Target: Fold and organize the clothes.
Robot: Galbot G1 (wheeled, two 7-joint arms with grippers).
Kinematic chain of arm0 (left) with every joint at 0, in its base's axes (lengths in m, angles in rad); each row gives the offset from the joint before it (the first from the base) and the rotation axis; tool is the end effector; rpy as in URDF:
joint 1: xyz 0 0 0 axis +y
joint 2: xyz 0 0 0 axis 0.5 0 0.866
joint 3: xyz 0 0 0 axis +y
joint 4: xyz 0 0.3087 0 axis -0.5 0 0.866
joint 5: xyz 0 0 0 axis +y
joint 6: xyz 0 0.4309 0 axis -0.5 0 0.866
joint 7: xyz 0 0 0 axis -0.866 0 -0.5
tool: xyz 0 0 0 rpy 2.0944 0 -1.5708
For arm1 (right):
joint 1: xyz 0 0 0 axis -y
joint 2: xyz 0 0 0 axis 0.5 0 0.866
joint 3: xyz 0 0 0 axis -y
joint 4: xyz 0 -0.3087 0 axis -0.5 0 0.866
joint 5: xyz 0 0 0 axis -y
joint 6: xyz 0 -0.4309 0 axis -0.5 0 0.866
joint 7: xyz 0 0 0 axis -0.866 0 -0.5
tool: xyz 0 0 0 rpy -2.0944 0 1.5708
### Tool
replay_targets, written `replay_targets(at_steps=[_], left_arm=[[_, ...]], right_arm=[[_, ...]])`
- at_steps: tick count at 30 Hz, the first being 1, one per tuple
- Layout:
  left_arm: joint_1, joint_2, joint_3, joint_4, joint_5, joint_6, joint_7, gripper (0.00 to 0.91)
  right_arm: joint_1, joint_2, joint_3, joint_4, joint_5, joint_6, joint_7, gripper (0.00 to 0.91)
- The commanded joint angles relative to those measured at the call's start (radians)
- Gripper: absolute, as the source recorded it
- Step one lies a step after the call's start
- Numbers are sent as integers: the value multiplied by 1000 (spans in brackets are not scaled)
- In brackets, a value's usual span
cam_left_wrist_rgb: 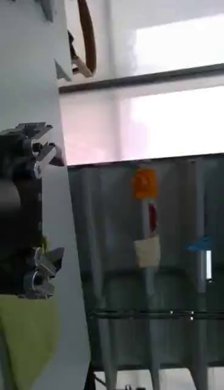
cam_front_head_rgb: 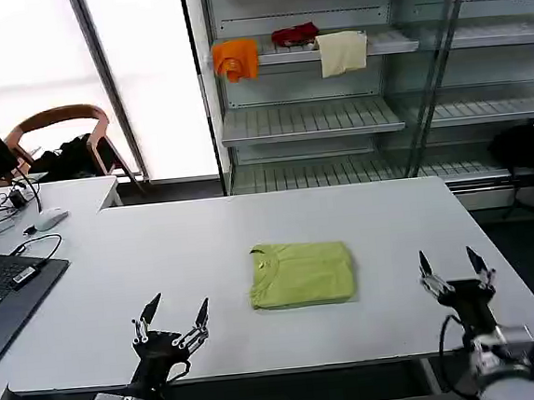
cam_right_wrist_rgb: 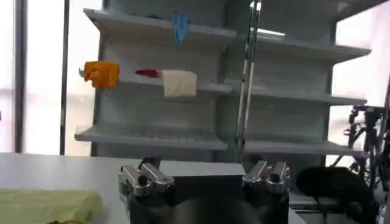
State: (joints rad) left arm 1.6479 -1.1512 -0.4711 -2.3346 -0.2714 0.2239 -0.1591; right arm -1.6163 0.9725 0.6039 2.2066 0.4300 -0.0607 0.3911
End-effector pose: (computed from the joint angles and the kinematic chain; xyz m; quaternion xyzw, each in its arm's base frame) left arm 0.2471 -0.0106 -0.1892 -0.0787 -0.9948 -0.0344 0.0548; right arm 0.2760 -0.0527 -0.2098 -0.0550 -0.9966 0.0611 0.0044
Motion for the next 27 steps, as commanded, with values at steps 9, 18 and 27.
replay_targets(at_steps=[9, 18, 27], left_arm=[[121, 3, -9, 39, -26, -224, -47, 907], [128, -2, -9, 31, -27, -224, -49, 907], [135, -3, -8, 31, -25, -228, -49, 907]], right_arm=[[-427, 21, 94, 50, -169, 520, -15, 907], [-415, 23, 65, 50, -118, 494, -22, 907], [-410, 21, 46, 36, -94, 481, -17, 907]])
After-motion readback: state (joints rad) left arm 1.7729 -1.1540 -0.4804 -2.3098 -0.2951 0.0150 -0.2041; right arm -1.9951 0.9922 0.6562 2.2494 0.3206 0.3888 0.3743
